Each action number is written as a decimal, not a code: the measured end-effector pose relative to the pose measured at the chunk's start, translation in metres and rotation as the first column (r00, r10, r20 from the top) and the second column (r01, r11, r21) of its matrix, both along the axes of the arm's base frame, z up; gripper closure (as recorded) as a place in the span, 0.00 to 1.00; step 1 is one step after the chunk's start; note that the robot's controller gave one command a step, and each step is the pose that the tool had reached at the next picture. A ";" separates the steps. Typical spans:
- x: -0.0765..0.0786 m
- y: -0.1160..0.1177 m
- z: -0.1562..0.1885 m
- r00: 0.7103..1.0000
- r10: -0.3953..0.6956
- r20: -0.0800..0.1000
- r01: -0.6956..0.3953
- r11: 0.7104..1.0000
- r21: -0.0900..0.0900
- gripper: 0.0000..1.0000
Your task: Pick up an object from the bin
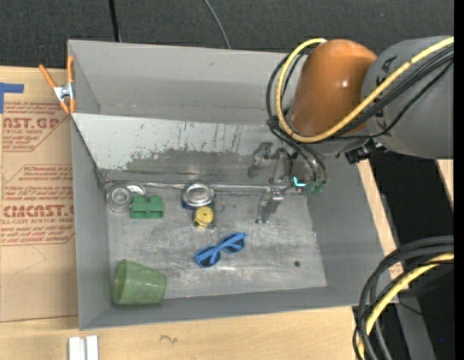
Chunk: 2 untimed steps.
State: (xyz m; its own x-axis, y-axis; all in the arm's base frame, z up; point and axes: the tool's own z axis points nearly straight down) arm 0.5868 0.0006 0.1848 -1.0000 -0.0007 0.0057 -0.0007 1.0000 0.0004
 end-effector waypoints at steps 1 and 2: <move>-0.043 0.059 -0.099 0.961 0.276 0.026 -0.276 0.961 -0.006 0.00; -0.096 0.063 -0.084 0.953 0.302 0.004 -0.302 0.953 0.001 0.00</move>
Offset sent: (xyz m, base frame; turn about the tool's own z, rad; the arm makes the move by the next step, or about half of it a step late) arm -0.0541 0.0654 -0.1148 -0.2847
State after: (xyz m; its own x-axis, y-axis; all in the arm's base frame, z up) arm 0.4903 0.0640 0.1004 -0.9530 -0.3029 0.0016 -0.3029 0.9530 0.0012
